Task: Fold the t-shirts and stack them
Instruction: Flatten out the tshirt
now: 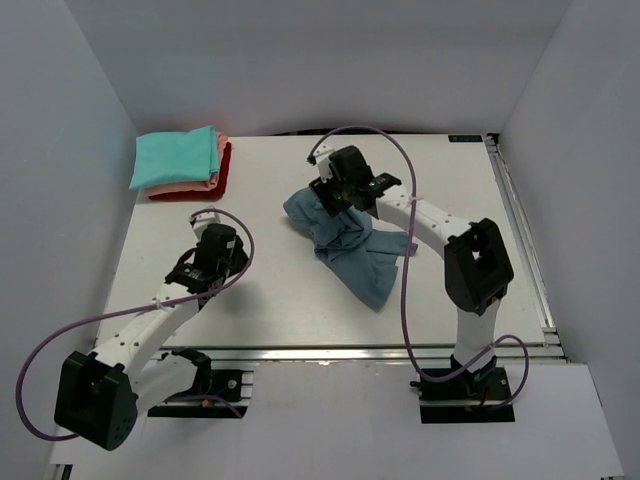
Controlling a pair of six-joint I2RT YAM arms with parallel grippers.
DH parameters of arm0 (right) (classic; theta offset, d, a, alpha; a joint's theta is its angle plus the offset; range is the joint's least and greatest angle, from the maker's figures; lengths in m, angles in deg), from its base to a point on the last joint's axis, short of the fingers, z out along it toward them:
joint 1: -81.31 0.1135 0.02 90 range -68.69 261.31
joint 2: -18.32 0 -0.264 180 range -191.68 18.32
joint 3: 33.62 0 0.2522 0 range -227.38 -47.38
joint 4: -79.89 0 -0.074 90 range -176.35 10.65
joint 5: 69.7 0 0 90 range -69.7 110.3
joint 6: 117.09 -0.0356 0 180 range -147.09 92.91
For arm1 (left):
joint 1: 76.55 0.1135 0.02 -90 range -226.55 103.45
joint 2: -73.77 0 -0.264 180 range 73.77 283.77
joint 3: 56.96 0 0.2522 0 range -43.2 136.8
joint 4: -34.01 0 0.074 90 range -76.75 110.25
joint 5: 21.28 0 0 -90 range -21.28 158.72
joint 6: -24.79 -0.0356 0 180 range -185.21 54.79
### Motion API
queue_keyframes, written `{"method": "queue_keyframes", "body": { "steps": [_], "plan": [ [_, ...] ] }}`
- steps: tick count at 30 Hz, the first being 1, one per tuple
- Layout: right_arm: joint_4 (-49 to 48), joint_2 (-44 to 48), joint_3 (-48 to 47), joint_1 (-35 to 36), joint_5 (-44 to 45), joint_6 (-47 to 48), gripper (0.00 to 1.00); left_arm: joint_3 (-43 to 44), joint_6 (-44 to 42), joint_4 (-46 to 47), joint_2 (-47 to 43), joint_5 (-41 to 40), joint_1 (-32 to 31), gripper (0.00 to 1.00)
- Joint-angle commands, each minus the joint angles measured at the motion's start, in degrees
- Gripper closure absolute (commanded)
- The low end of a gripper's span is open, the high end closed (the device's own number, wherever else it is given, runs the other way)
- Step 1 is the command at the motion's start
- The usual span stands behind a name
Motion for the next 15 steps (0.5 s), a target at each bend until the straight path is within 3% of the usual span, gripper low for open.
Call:
{"method": "queue_keyframes", "body": {
  "steps": [1,3,7,15],
  "plan": [
    [-7.04,4.39,3.45,2.84,1.49,-1.05,0.47,-1.07,1.93,0.86,-1.81,-2.77,-0.22,0.5],
    [-9.35,6.49,6.02,5.03,1.84,-1.49,0.59,-1.07,1.85,-0.1,-1.9,-4.69,-0.13,0.5],
    [-10.85,5.63,8.4,8.64,4.11,-1.84,0.58,-0.72,3.86,-3.18,-3.47,-9.26,-0.13,0.5],
    [-17.26,0.63,8.68,12.78,10.27,-2.9,0.34,-1.16,6.77,-7.83,-10.07,-15.34,-0.13,0.45]
  ]
}}
